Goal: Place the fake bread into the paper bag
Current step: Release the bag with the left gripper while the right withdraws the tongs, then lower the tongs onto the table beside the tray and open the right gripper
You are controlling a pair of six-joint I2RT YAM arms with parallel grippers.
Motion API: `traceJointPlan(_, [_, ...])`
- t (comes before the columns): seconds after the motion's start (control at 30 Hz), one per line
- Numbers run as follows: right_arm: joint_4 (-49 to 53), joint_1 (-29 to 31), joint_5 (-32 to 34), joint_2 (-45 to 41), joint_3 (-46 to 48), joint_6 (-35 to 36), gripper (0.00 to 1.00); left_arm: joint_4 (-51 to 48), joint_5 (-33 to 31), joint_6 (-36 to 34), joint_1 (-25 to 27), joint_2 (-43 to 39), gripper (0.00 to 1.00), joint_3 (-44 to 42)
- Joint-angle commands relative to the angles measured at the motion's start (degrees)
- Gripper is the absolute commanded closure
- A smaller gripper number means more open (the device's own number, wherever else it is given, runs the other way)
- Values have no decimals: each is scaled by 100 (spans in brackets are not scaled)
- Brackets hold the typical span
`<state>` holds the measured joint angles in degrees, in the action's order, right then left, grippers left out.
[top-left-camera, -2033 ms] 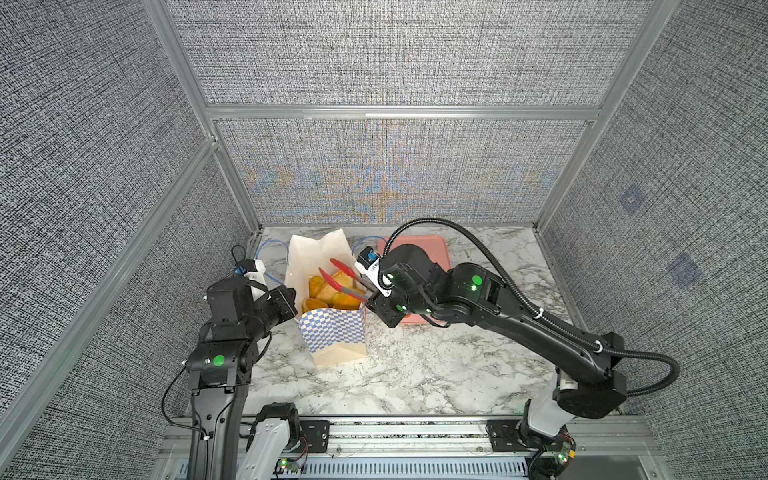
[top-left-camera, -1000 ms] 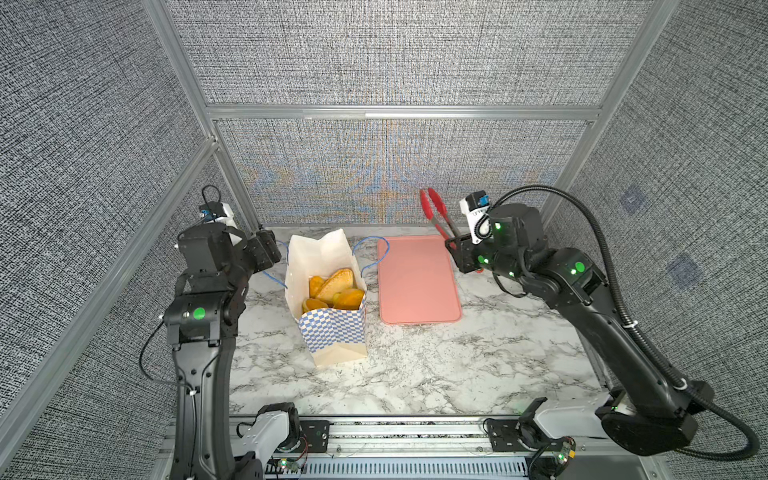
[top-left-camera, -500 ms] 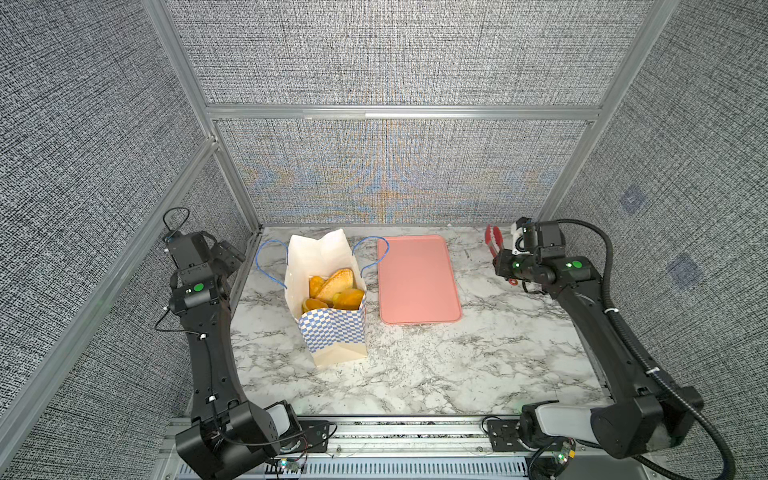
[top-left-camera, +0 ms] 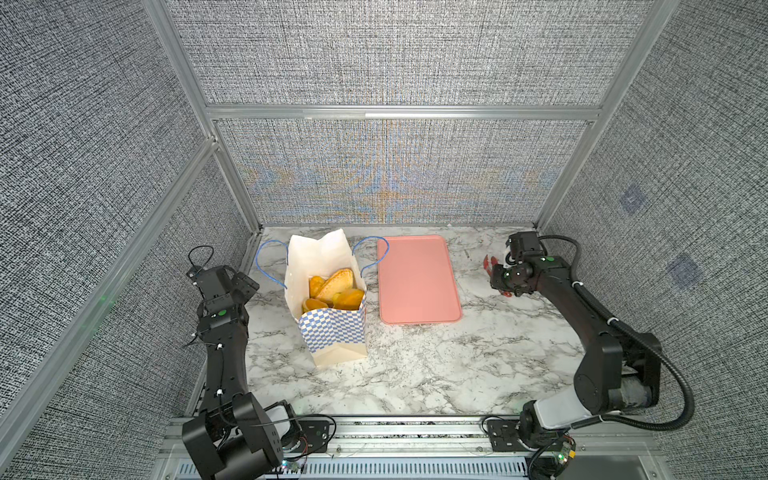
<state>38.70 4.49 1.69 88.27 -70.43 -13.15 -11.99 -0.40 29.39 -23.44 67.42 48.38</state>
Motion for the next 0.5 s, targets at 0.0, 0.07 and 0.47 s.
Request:
traceJointPlan(0.0, [-187,-7,125,181,51,226,62,142,108,-249,32,175,20,77])
traceJointPlan(0.07, [-209,4,187,317,89,272,61,203,99,-257,85,290,20,24])
traceJointPlan(0.47, [-506,7,324,883,498,209,57,373,-17,-261,479,1097,20,-244])
